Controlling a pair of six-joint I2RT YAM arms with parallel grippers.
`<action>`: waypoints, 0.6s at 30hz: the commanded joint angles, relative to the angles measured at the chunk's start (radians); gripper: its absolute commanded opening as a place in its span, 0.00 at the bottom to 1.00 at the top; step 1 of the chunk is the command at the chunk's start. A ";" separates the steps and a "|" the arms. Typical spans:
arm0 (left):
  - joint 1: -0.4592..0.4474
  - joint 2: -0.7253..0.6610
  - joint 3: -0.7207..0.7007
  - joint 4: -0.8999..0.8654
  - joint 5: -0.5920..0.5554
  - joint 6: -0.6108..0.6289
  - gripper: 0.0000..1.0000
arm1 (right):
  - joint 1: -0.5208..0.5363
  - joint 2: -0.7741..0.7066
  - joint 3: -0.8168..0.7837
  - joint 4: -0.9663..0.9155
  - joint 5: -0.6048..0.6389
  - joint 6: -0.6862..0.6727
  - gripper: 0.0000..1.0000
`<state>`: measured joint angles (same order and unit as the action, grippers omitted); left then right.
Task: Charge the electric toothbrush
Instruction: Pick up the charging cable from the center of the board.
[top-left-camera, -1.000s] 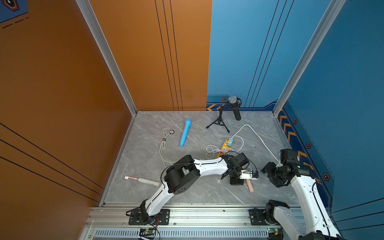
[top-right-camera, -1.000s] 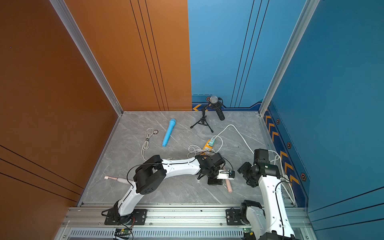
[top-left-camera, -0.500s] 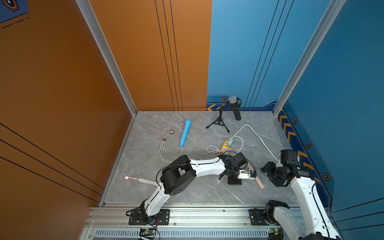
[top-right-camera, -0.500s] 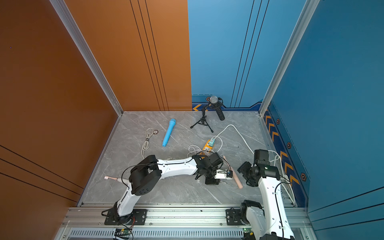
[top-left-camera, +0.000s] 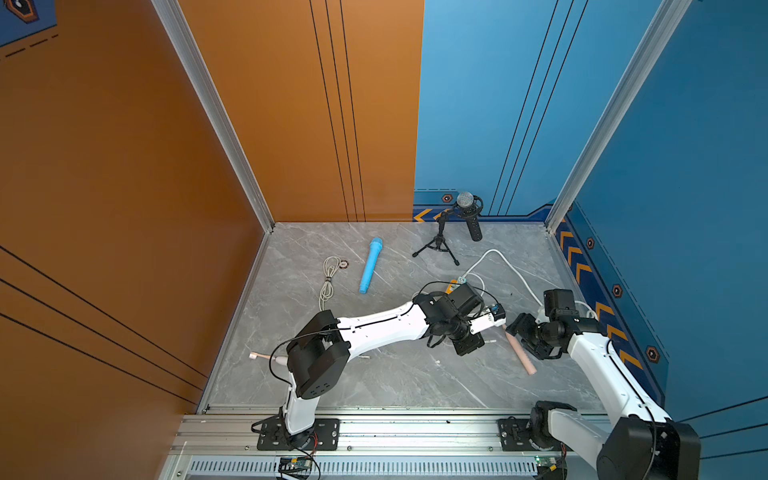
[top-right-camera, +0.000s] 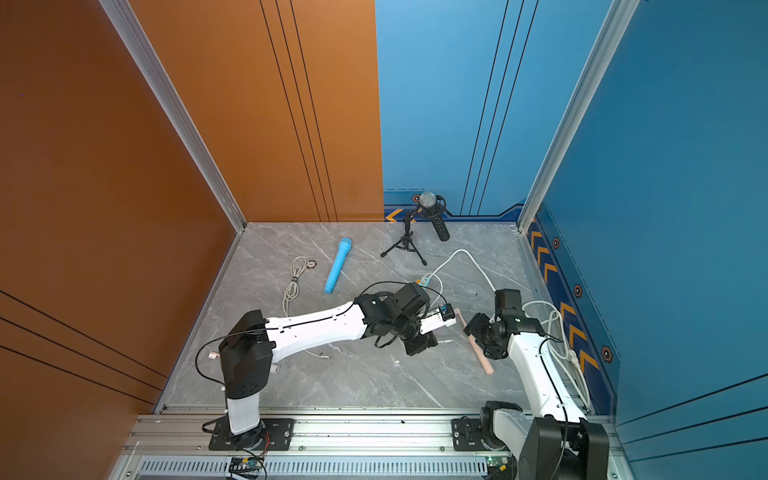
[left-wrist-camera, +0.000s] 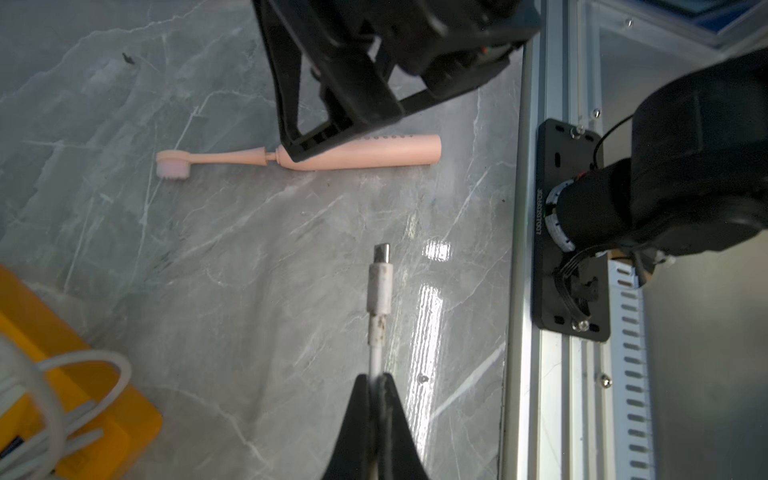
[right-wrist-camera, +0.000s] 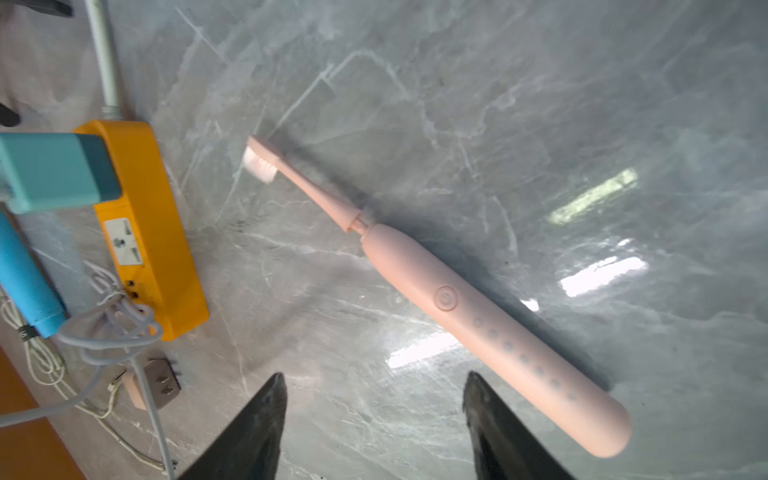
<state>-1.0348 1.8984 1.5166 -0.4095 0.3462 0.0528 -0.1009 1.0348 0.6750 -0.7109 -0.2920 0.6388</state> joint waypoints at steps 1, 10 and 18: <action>0.046 -0.055 -0.039 0.055 0.076 -0.212 0.00 | -0.013 -0.070 0.001 0.037 -0.055 -0.016 0.72; -0.002 -0.143 -0.087 0.088 -0.343 -0.076 0.00 | 0.056 -0.207 0.034 0.082 -0.320 0.295 0.69; -0.059 -0.134 -0.088 0.144 -0.360 0.048 0.00 | 0.174 -0.187 0.063 0.161 -0.335 0.427 0.57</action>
<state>-1.0801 1.7744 1.4414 -0.2970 0.0372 0.0391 0.0525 0.8349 0.7067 -0.5972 -0.6079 0.9943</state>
